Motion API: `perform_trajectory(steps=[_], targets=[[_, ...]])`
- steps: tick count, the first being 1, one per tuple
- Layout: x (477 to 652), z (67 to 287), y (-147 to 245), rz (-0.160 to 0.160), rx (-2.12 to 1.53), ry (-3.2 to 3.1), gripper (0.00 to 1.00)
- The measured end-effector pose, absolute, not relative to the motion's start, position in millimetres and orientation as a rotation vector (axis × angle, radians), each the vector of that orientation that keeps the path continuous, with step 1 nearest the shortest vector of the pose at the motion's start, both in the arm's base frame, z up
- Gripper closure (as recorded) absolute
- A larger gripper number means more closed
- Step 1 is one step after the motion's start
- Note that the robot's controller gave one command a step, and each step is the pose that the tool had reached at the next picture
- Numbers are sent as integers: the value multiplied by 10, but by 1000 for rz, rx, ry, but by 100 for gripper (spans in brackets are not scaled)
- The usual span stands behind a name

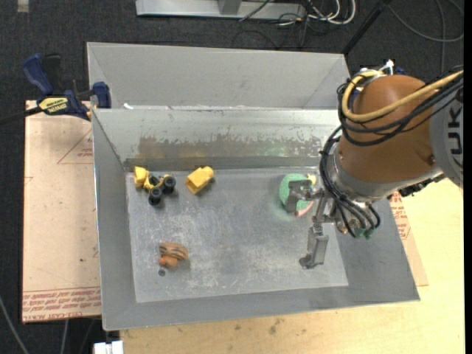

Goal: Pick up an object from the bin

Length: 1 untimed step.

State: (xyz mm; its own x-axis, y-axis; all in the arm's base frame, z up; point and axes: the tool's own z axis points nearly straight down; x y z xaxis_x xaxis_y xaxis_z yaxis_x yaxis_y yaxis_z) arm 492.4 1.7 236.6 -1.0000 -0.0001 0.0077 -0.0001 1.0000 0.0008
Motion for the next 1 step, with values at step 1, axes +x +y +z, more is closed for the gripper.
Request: perform_trajectory(steps=[1], targets=[[4939, 2405, 17, -1, 0, -3142, 0]])
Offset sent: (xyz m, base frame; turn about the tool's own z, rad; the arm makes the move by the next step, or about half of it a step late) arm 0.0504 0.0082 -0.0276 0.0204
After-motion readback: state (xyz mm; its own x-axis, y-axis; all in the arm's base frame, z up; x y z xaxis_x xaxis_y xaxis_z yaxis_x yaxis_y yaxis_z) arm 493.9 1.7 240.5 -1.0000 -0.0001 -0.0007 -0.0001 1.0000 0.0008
